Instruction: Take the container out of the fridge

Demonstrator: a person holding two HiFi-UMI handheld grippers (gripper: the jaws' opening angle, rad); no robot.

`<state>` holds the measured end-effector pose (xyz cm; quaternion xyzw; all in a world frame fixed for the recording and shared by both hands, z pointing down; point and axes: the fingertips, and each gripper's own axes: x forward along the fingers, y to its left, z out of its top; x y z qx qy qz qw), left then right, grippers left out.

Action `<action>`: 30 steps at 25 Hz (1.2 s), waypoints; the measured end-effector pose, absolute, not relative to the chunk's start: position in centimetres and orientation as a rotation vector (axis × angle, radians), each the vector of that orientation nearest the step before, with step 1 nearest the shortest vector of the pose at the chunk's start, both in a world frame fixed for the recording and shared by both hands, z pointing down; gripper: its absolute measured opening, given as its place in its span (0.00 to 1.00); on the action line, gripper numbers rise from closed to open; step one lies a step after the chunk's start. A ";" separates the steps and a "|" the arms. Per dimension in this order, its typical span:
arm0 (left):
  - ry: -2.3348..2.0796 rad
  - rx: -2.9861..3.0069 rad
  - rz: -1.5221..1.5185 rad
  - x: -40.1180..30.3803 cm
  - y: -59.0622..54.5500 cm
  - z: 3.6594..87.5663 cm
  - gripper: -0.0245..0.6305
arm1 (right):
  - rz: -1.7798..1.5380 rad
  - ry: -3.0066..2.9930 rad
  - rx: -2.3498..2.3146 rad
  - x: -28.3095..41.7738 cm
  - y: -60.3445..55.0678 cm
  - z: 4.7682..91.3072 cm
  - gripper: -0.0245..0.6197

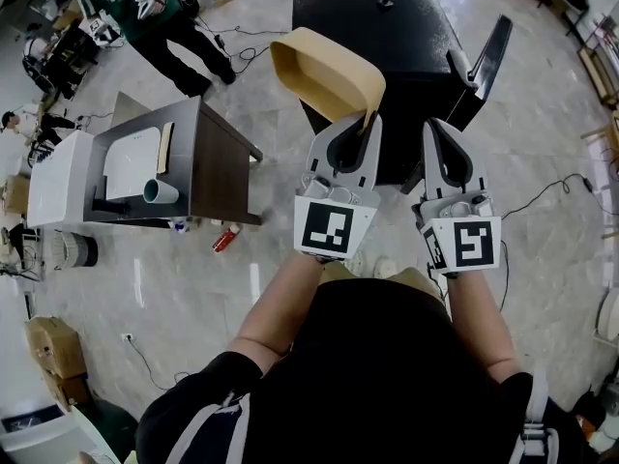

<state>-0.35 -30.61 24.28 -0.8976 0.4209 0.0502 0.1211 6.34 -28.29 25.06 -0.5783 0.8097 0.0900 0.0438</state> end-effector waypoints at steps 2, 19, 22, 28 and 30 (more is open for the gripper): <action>1.247 -2.623 0.147 0.4 -30.3 24.4 0.07 | 0.270 2.481 -1.759 7.2 -28.0 25.1 0.10; 1.311 -2.561 0.106 5.3 -25.9 25.3 0.07 | 0.290 2.545 -1.706 11.6 -24.3 26.4 0.09; 1.318 -2.545 0.098 5.7 -25.2 25.4 0.07 | 0.290 2.555 -1.685 11.9 -23.7 26.6 0.09; 1.336 -2.533 0.104 5.8 -24.4 25.3 0.07 | 0.302 2.565 -1.659 11.9 -22.9 26.4 0.10; 1.340 -2.530 0.112 5.9 -24.2 25.1 0.08 | 0.308 2.566 -1.654 12.0 -22.6 26.3 0.09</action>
